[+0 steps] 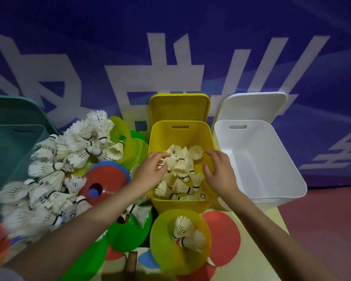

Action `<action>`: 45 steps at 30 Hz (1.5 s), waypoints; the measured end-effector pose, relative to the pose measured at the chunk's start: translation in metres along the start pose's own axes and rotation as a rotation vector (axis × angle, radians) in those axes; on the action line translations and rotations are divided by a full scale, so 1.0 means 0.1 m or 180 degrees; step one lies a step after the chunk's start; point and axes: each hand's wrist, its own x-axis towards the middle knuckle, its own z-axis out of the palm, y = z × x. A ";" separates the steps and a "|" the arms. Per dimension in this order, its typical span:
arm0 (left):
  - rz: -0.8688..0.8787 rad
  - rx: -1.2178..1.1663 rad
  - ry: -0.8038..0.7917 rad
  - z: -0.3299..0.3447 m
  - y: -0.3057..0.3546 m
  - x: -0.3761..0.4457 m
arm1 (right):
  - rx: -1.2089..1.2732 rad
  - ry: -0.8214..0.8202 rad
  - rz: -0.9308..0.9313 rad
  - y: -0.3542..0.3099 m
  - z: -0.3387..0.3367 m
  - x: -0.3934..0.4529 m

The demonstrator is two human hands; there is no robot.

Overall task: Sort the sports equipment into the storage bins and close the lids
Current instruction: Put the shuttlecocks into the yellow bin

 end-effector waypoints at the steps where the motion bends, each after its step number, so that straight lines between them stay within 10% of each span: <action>1: 0.0071 -0.0104 0.0048 -0.05 0.00 -0.11 | 0.0094 0.0000 -0.0070 -0.10 -0.01 -0.10; 10: 0.0114 -0.0238 0.0216 -0.51 -0.58 -0.92 | 0.0833 0.0000 -0.0167 -0.57 0.29 -1.39; 16: 0.0456 0.1091 -0.1020 -0.41 -1.14 -1.08 | -0.0408 -0.1369 -0.0312 -0.41 0.75 -1.72; 27: 0.0886 0.2460 -0.1535 -0.18 -1.27 -0.97 | -0.2865 -0.2968 -0.1127 -0.54 0.99 -1.36; 35: 0.0850 0.2571 -0.1378 -0.18 -1.30 -0.97 | -0.2627 -0.2663 -0.1320 -0.43 0.91 -1.26; 45: 0.0140 0.1047 -0.0892 -0.60 -0.98 -1.23 | -0.0425 -0.1695 -0.1058 -0.72 0.54 -1.16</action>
